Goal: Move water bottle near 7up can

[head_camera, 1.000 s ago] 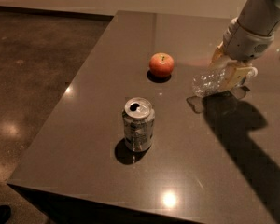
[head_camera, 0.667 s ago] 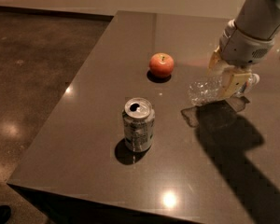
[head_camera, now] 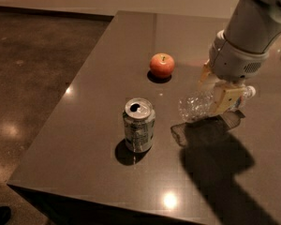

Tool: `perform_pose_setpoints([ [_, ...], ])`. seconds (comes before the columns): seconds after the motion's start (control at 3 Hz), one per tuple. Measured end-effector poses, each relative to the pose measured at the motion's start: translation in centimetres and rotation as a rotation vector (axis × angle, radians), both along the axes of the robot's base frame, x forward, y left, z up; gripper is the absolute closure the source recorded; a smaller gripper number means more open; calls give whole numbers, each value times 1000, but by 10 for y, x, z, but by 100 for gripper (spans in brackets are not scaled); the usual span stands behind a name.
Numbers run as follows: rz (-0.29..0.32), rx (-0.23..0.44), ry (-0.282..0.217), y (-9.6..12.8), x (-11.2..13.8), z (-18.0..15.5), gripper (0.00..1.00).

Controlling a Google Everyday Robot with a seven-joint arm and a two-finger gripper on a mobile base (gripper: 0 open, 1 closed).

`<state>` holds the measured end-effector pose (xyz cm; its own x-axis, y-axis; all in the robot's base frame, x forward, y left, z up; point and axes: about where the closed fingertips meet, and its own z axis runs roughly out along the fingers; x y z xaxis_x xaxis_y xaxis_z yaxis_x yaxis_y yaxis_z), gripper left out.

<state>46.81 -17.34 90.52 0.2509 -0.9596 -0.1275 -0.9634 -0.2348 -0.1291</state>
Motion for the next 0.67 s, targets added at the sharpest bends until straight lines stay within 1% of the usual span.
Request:
perform_pose_setpoints([
  [0.33, 9, -3, 14, 15, -9, -5, 100],
  [0.67, 13, -6, 23, 29, -14, -9, 100],
])
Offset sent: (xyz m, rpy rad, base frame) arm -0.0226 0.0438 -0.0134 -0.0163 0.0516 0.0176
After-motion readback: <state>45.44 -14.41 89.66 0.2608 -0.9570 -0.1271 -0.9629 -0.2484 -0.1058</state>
